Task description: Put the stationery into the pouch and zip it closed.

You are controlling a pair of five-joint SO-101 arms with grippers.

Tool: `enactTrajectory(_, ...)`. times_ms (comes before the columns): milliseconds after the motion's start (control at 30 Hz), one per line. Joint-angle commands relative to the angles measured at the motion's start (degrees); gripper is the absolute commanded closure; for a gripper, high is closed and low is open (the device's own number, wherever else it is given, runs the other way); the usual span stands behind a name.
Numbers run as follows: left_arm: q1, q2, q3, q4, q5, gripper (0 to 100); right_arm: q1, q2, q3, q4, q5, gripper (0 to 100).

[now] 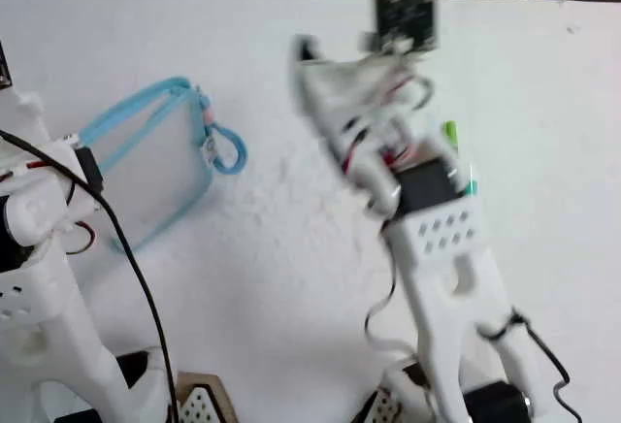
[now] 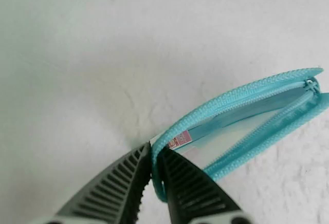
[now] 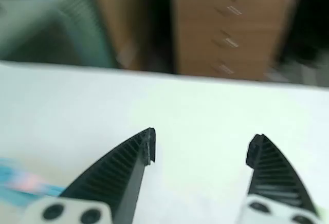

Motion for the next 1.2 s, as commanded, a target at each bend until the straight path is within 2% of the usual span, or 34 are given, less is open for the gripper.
enactTrajectory(0, -0.04, -0.04, -0.70, -0.35, 0.26, 98, 11.12, 8.84, -0.35, 4.79, 15.65, 71.8)
enactTrajectory(133, -0.04, -0.04, -0.70, -0.35, 0.26, 98, 17.01, 22.29, -0.70, 8.40, 27.96, 71.8)
enactTrajectory(267, -0.04, -0.04, -0.70, -0.26, 0.26, 98, 17.80, 33.10, -1.14, 7.34, 33.58, 71.8)
enactTrajectory(433, -0.04, -0.04, -0.62, -0.35, 0.26, 98, 17.89, 44.70, -6.59, 0.84, 33.85, 71.8)
enactTrajectory(700, -0.04, -0.04, -0.70, -0.35, 0.26, 98, 17.63, 58.07, -19.16, 1.19, 33.58, 73.3)
enactTrajectory(933, -0.04, -0.04, -0.70, -0.44, 0.26, 98, 17.36, 61.05, -27.69, 13.23, 34.02, 99.1)
enactTrajectory(1033, -0.04, -0.04, -0.70, -0.44, 0.26, 98, 17.45, 60.70, -29.71, 18.86, 33.93, 95.0)
enactTrajectory(1167, -0.31, -0.04, -0.70, -0.26, 0.26, 98, 16.66, 60.53, -32.88, 23.96, 33.85, 98.3)
